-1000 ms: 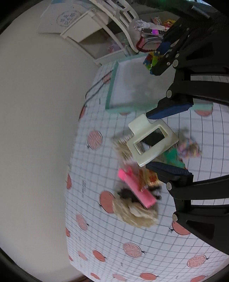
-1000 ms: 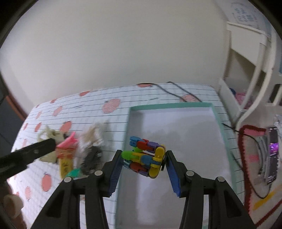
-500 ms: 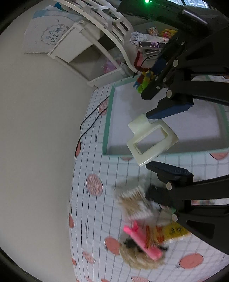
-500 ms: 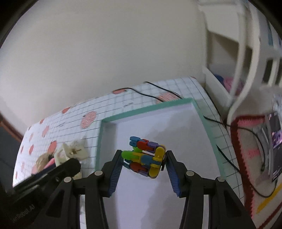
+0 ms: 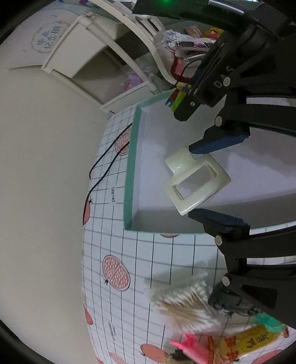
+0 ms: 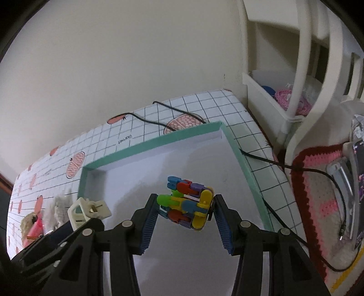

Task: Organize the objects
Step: 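Carry the claw clip and block toy into the green tray with both grippers, then open both grippers to release the clip and block toy in the tray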

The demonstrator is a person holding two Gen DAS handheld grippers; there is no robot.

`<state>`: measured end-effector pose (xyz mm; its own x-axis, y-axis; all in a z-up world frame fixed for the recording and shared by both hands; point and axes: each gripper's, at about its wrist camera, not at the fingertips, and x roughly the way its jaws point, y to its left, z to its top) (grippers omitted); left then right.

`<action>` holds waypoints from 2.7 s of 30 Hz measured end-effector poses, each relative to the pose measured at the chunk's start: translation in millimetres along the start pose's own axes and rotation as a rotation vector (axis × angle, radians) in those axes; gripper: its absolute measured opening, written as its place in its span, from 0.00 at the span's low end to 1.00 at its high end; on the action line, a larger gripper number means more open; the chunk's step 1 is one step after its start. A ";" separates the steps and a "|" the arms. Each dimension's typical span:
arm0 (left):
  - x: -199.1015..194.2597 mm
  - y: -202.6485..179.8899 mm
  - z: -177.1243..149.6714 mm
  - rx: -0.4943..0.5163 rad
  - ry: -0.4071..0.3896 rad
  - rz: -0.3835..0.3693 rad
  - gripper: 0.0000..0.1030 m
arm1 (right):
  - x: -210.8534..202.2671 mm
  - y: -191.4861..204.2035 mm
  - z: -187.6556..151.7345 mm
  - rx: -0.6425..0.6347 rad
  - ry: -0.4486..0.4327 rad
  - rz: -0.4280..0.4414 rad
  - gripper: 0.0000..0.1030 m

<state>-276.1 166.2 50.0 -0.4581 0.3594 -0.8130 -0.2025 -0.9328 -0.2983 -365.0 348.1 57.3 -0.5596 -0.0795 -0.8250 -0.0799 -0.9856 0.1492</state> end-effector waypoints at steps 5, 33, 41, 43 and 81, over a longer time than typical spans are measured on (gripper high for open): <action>12.7 1.3 -2.3 0.020 0.006 0.020 0.50 | 8.4 -1.6 -0.9 -0.007 0.006 -0.009 0.50; 7.8 -1.9 -1.2 0.054 0.015 0.021 0.50 | -1.4 -2.9 -0.8 -0.021 -0.004 0.004 0.51; -12.6 -1.5 7.2 0.067 -0.010 0.028 0.50 | -20.8 -5.0 7.3 -0.014 -0.026 0.040 0.51; -19.2 -0.9 10.3 0.067 -0.026 0.040 0.51 | -24.4 -4.7 8.3 -0.021 -0.025 0.042 0.51; -28.2 36.1 15.9 -0.014 -0.110 0.189 1.00 | -21.3 -4.0 1.2 -0.081 -0.004 0.045 1.00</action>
<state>-284.2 122.9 70.1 -0.5791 0.1779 -0.7956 -0.0925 -0.9839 -0.1527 -353.7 353.9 74.9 -0.5648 -0.1234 -0.8160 0.0127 -0.9899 0.1409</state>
